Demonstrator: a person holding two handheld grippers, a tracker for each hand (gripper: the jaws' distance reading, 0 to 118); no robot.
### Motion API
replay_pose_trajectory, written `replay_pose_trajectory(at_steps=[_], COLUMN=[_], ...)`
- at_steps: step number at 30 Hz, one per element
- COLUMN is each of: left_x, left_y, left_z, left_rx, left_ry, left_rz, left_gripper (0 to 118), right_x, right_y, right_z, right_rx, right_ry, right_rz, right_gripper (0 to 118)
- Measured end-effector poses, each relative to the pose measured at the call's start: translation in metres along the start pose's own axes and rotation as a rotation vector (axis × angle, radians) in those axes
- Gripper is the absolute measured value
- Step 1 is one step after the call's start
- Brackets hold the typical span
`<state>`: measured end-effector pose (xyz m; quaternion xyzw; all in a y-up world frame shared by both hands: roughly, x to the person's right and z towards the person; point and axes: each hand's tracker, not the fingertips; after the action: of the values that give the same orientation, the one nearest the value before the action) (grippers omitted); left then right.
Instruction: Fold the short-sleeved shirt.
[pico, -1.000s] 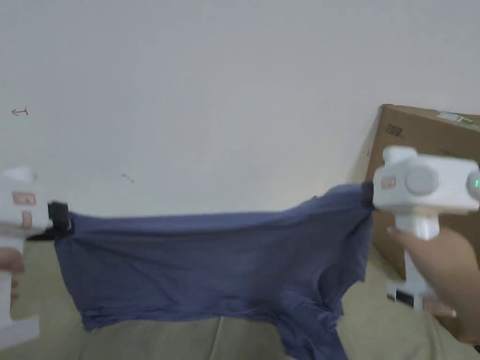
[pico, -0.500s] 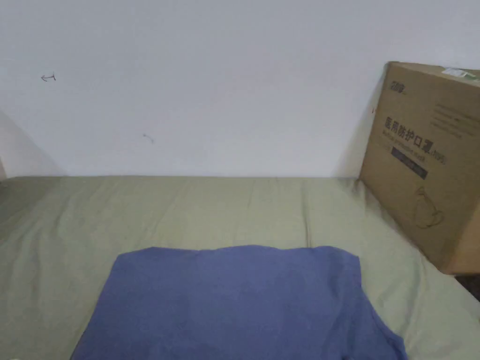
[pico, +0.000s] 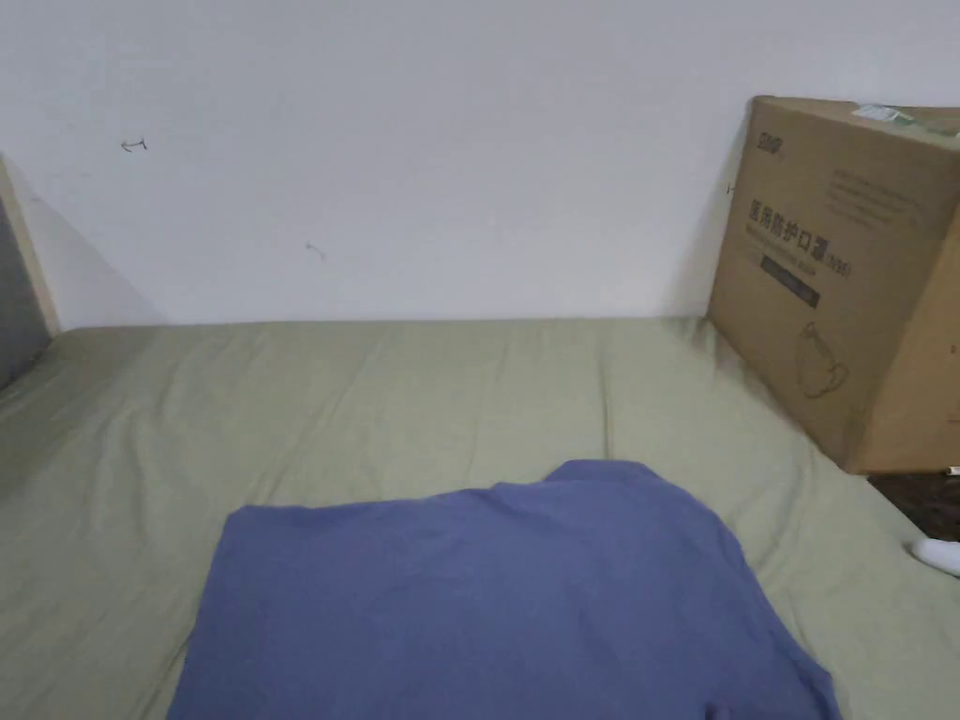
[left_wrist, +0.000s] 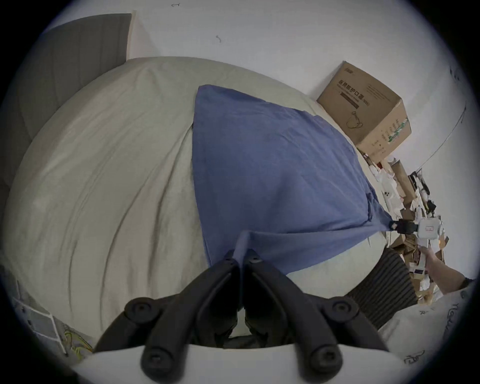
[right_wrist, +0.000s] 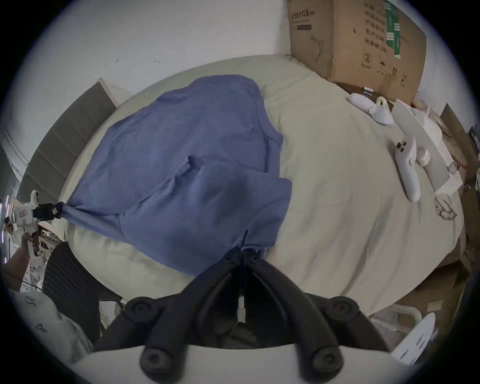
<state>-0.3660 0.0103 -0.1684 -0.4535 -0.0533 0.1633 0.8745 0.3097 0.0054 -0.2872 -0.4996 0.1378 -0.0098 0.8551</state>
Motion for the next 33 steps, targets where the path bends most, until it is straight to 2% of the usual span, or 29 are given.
replay_pose_trajectory(at_steps=[1, 2, 3, 4, 5, 6, 8, 10, 13, 16, 20, 21, 22, 23, 24, 25, 26, 28, 30, 33], left_x=[0.004, 0.006, 0.007, 0.008, 0.01, 0.012, 0.014, 0.026, 0.058, 0.092, 0.13, 0.138, 0.146, 0.154, 0.153, 0.158, 0.165, 0.175, 0.18, 0.186], left_y=[0.002, 0.003, 0.004, 0.005, 0.006, 0.006, 0.015, 0.027, 0.05, 0.067, 0.068, 0.068, 0.069, 0.07, 0.075, 0.079, 0.081, 0.086, 0.089, 0.09], left_z=[0.002, 0.004, 0.005, 0.006, 0.008, 0.014, 0.017, 0.031, 0.058, 0.082, 0.096, 0.097, 0.097, 0.096, 0.09, 0.085, 0.081, 0.071, 0.067, 0.063], left_rx=[-0.004, -0.008, -0.011, -0.017, -0.023, -0.003, 0.006, 0.056, 0.205, 0.442, 0.784, 0.851, 0.892, 0.937, 0.948, 0.944, 0.942, 0.935, 0.906, 0.879], left_ry=[0.005, 0.029, 0.038, 0.029, 0.006, -0.009, -0.014, -0.011, 0.002, 0.061, 0.128, 0.136, 0.141, 0.14, 0.144, 0.159, 0.167, 0.213, 0.162, 0.168], left_rz=[-0.015, -0.032, -0.037, -0.035, -0.019, -0.013, -0.02, -0.045, -0.106, -0.138, -0.177, -0.166, -0.155, -0.161, -0.172, -0.181, -0.188, -0.229, -0.239, -0.247], left_gripper=[8, 20, 42, 83, 103, 106, 105, 105, 105, 104, 100, 95, 83, 69, 49, 14, 0, 0, 0, 0], right_x=[-0.003, -0.005, -0.007, -0.008, -0.008, -0.009, -0.013, -0.023, -0.054, -0.092, -0.131, -0.14, -0.148, -0.155, -0.161, -0.166, -0.17, -0.175, -0.181, -0.186], right_y=[0.003, 0.005, 0.008, 0.009, 0.01, 0.013, 0.021, 0.031, 0.054, 0.073, 0.083, 0.085, 0.088, 0.092, 0.097, 0.103, 0.109, 0.115, 0.12, 0.117], right_z=[0.002, 0.004, 0.005, 0.008, 0.01, 0.012, 0.02, 0.037, 0.069, 0.099, 0.118, 0.119, 0.119, 0.119, 0.116, 0.112, 0.108, 0.107, 0.104, 0.108], right_rx=[-0.002, -0.012, -0.021, -0.02, -0.018, -0.025, -0.03, 0.031, 0.19, 0.464, 0.839, 0.905, 0.947, 0.964, 0.964, 0.963, 0.959, 0.959, 0.948, 0.957], right_ry=[-0.009, -0.034, -0.039, -0.039, -0.041, -0.048, -0.053, -0.048, -0.021, -0.029, -0.026, -0.03, -0.038, -0.046, -0.047, -0.059, -0.072, -0.063, -0.068, -0.071], right_rz=[0.002, 0.009, 0.014, 0.012, 0.006, -0.007, -0.068, -0.1, -0.039, 0.029, 0.035, 0.03, 0.026, 0.025, 0.041, 0.044, 0.042, 0.044, 0.054, 0.079], right_gripper=[14, 34, 64, 85, 87, 87, 87, 87, 87, 87, 85, 81, 62, 37, 8, 2, 2, 2, 0, 0])
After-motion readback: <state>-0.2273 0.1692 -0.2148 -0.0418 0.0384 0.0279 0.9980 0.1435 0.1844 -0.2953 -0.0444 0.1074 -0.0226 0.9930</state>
